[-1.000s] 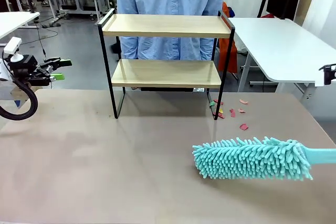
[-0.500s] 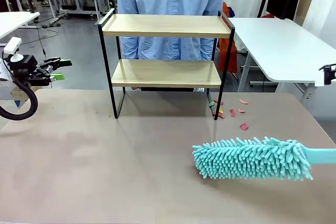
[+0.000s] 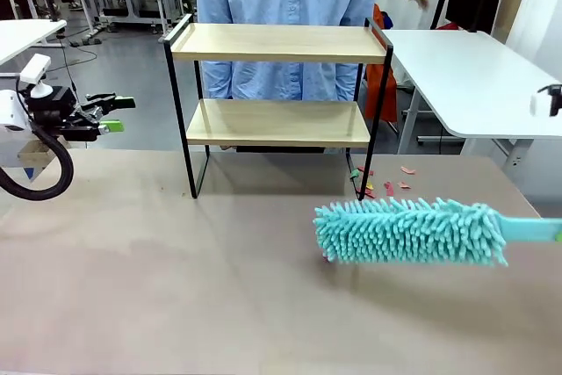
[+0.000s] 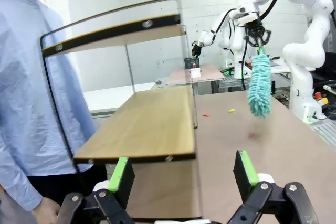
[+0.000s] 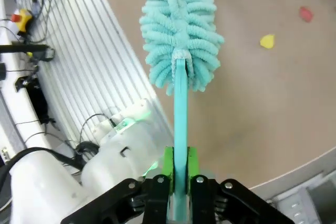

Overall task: Clean the shelf.
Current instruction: Hand the Duster back to the human.

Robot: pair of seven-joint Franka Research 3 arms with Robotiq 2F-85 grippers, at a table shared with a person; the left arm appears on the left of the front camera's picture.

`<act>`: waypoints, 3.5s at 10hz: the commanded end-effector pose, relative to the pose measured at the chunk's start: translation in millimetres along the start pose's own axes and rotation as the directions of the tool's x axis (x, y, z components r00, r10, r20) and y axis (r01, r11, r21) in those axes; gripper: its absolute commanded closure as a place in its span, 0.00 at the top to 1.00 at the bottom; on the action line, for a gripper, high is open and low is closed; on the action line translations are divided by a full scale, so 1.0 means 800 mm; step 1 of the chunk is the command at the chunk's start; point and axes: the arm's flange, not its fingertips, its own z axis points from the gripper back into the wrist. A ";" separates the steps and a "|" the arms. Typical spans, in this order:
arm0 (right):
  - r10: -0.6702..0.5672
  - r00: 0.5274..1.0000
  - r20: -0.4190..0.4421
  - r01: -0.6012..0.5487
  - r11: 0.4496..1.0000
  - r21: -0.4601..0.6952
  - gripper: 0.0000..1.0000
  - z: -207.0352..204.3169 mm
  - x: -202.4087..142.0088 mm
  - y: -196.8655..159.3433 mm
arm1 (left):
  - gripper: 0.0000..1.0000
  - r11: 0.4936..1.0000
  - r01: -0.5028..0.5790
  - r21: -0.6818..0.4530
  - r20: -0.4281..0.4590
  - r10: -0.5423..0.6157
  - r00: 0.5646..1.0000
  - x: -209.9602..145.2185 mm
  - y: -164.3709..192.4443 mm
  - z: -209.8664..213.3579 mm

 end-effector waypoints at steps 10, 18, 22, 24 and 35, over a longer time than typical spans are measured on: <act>0.497 0.814 0.302 -0.499 0.863 -0.076 0.13 0.017 0.109 -0.096 | 1.00 0.969 -0.228 0.094 -0.047 0.233 0.971 0.052 -0.204 -0.134; 0.474 0.838 0.269 -0.478 0.877 -0.058 0.13 0.009 0.107 -0.090 | 1.00 0.979 -0.202 0.005 -0.026 0.202 0.979 0.044 -0.199 -0.189; 0.474 0.838 0.269 -0.478 0.877 -0.058 0.13 0.009 0.107 -0.090 | 1.00 0.977 -0.170 -0.127 0.023 0.175 0.984 0.024 -0.199 -0.270; 0.474 0.838 0.269 -0.478 0.877 -0.058 0.13 0.009 0.107 -0.090 | 1.00 0.982 -0.134 -0.133 0.022 0.138 0.990 0.013 -0.199 -0.294; 0.474 0.838 0.269 -0.478 0.877 -0.058 0.13 0.009 0.107 -0.090 | 1.00 0.953 -0.144 -0.267 0.059 0.165 0.984 -0.001 -0.172 -0.398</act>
